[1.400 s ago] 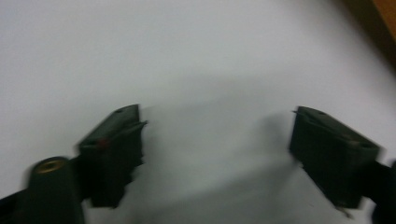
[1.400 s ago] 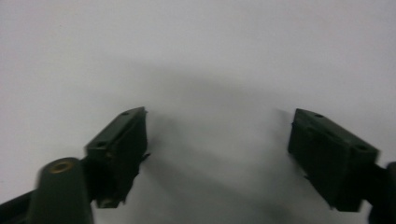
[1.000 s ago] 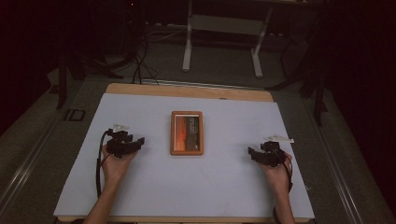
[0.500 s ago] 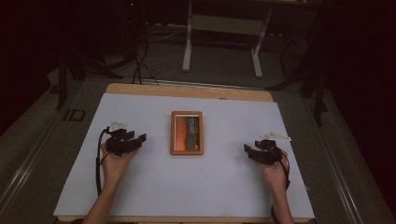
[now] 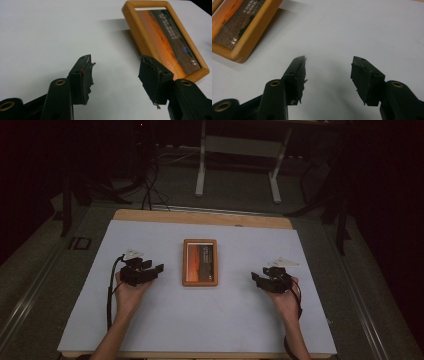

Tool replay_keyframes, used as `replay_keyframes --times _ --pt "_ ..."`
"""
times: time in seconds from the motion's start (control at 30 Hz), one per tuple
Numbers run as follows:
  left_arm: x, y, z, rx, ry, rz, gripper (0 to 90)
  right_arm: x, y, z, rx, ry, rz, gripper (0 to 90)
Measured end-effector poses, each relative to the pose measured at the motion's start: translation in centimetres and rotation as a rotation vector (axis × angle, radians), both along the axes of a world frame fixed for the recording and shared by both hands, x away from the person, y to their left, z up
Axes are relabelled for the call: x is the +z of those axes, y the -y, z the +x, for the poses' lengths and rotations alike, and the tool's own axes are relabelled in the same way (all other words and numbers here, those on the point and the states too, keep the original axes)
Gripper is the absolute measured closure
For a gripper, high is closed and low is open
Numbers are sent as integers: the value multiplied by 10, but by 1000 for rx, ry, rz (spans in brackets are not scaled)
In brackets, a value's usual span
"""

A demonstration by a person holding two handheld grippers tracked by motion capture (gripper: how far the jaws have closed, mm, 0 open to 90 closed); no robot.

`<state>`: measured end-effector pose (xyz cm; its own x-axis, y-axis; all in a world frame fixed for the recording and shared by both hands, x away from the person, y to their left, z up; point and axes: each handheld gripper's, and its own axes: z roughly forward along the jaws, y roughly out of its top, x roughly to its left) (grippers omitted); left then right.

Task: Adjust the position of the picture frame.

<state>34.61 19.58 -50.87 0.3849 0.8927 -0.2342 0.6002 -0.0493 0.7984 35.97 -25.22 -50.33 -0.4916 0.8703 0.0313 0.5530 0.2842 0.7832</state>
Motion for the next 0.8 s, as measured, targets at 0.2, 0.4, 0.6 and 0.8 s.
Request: replay_keyframes --times 0.2,0.4,0.6,0.8 --pt "2 9 2 -39 -9 1 431 2 -10 1 23 -5 -3 459" --pt "5 18 5 -82 -15 15 437 8 -19 2 46 -9 21 449" --pt "8 27 12 -119 -21 8 433 9 -34 11 72 -16 33 445" --pt "4 36 24 -154 -53 -12 387 5 -56 22 109 -32 57 436"
